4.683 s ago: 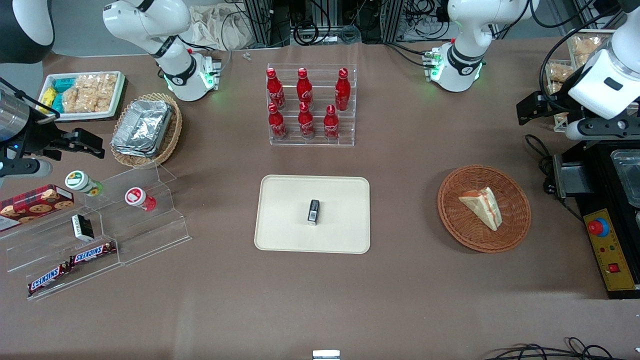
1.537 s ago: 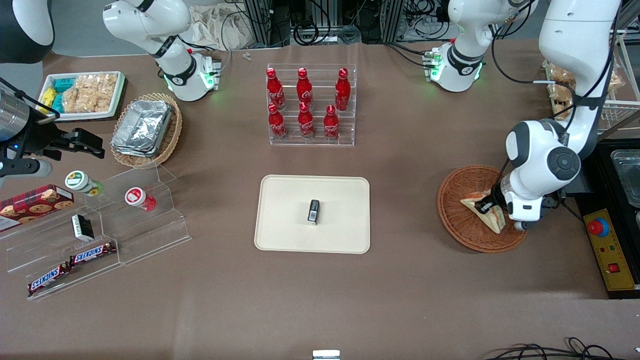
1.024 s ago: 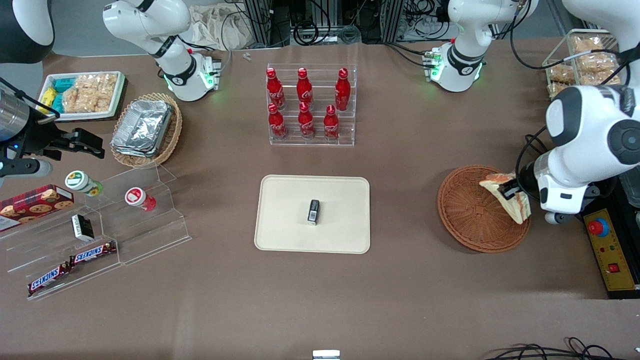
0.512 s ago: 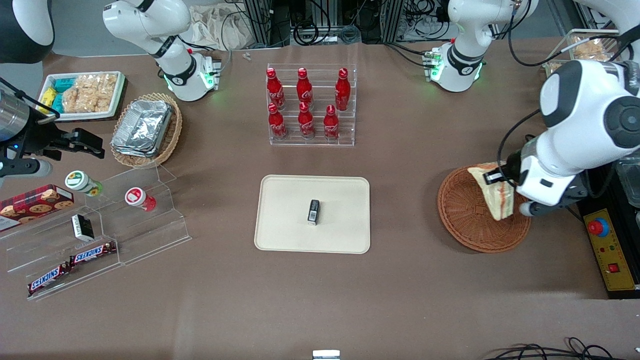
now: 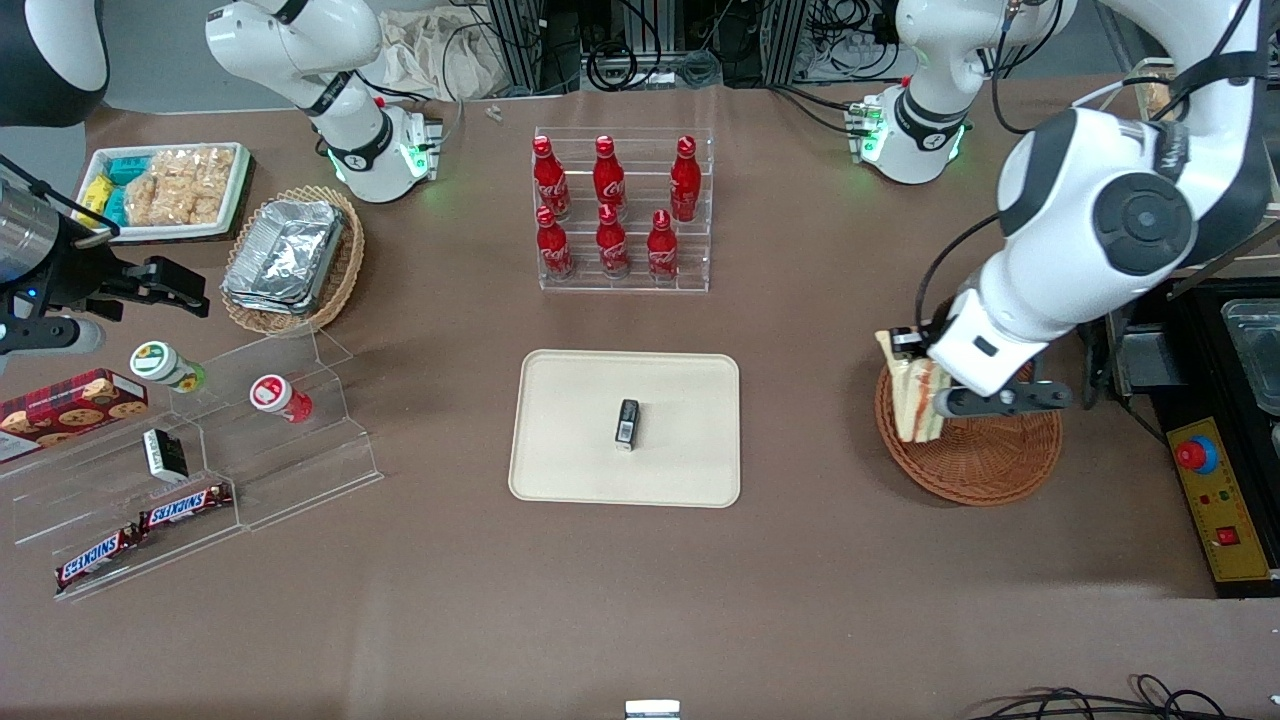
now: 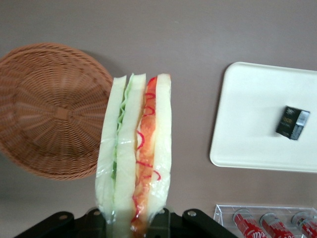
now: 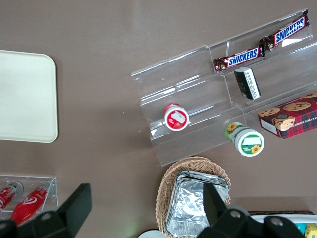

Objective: Place sandwich from basket to tray
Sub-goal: 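Carry the held sandwich with the left gripper over the cream tray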

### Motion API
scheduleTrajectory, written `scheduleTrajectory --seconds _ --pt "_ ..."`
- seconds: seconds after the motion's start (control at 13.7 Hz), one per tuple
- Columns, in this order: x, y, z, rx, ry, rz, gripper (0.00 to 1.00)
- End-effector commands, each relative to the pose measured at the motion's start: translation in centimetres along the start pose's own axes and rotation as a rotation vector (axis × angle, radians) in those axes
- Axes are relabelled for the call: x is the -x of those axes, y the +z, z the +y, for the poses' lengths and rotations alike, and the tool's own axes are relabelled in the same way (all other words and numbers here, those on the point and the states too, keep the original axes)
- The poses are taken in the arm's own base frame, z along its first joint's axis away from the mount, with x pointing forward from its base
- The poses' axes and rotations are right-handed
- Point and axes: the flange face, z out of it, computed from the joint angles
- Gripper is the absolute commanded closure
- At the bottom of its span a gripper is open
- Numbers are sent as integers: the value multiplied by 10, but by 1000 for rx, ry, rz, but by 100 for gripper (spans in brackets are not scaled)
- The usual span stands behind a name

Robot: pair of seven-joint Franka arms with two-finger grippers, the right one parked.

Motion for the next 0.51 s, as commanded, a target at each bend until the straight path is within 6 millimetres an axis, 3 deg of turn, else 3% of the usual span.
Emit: scheduleTrajectory --seconds 0.0,0.37,0.44 --pt "2 9 35 22 74 -18 100" --pt "18 40 94 -7 82 -45 100" --pt "23 49 114 -9 94 -46 100"
